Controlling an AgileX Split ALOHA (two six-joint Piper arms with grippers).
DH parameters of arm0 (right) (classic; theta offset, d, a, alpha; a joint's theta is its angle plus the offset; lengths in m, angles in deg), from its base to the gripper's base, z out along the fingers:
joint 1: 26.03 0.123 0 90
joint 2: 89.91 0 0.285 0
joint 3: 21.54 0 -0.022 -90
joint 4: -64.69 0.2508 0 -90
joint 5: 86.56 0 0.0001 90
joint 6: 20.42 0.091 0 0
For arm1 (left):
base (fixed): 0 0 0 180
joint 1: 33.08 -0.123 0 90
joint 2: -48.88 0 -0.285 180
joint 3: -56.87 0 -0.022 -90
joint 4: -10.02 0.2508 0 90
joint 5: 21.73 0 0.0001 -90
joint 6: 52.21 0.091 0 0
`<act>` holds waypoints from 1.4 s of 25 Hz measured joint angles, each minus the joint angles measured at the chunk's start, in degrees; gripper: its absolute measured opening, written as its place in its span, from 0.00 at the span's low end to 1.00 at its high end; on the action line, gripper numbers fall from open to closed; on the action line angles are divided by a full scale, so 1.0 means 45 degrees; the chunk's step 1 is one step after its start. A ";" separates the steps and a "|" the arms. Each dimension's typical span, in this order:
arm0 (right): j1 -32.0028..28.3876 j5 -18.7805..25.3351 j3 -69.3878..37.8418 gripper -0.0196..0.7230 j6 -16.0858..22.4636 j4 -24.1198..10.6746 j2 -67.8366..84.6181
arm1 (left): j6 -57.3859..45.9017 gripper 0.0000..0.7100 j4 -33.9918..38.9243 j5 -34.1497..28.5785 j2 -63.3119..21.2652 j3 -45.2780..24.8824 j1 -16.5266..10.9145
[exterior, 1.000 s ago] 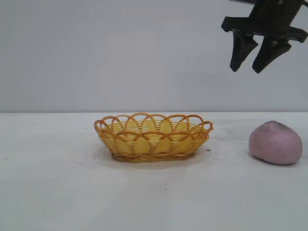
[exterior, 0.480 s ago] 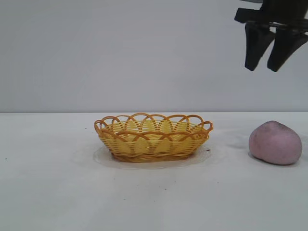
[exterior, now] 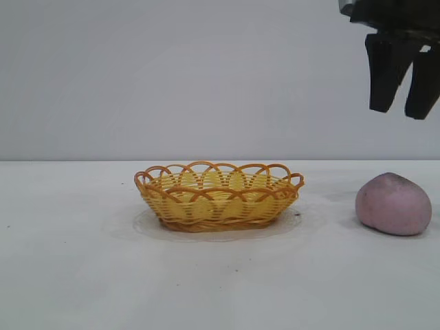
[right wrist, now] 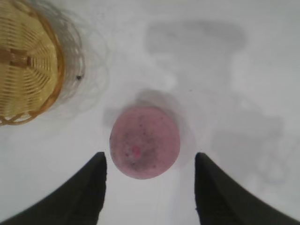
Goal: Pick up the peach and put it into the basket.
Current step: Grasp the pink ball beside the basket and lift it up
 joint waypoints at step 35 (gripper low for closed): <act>0.1104 0.1784 0.4263 0.03 -0.0160 0.1625 -0.1945 | -0.0022 0.61 0.0000 0.0000 0.0000 0.0000 0.0000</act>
